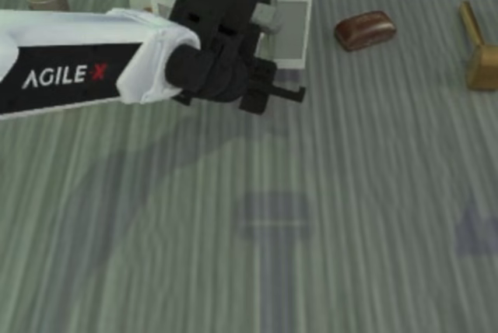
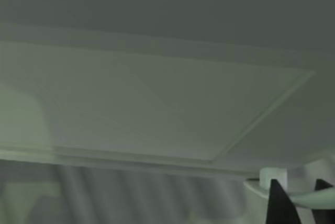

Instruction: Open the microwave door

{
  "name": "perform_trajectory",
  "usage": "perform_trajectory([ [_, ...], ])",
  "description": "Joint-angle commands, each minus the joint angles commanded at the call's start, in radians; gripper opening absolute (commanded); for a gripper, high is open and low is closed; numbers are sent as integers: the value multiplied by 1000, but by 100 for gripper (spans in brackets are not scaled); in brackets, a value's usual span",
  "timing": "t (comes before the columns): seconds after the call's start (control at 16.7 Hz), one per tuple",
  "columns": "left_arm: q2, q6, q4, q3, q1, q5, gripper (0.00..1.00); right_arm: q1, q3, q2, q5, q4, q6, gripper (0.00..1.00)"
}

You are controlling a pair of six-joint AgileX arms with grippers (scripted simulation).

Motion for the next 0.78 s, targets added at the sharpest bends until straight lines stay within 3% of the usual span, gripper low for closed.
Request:
perform_trajectory([
  [0.78,-26,46,14,-37,15,40,0,0,0,0,0,0,0,100],
])
